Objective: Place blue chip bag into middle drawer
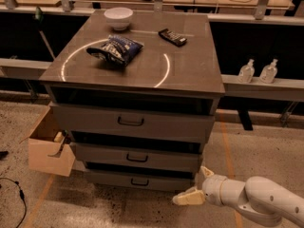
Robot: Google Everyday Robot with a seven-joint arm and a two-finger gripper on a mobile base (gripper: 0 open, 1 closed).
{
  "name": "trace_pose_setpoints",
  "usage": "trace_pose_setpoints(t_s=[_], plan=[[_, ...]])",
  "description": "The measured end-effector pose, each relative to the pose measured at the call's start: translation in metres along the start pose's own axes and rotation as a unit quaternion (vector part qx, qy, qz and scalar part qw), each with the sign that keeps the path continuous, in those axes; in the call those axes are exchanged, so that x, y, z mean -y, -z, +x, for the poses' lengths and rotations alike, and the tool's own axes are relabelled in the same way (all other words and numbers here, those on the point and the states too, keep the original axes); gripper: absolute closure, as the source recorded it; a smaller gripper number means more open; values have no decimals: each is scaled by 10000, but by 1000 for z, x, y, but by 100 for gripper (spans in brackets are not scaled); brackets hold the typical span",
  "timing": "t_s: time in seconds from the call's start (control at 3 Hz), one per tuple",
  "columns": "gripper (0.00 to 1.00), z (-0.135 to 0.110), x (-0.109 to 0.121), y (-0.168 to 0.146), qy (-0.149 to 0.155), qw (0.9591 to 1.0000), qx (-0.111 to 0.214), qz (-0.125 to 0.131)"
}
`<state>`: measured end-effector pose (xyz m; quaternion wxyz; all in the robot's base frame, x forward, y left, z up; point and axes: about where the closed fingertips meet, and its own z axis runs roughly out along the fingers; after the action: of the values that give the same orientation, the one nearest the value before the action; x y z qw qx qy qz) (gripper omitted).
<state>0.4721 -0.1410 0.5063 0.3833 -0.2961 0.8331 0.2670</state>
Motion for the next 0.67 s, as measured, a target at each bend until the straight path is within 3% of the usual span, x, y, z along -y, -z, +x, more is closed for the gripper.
trace_pose_setpoints(t_s=[0.67], plan=[[38,-33,10,-50,207,9985,456,-241]])
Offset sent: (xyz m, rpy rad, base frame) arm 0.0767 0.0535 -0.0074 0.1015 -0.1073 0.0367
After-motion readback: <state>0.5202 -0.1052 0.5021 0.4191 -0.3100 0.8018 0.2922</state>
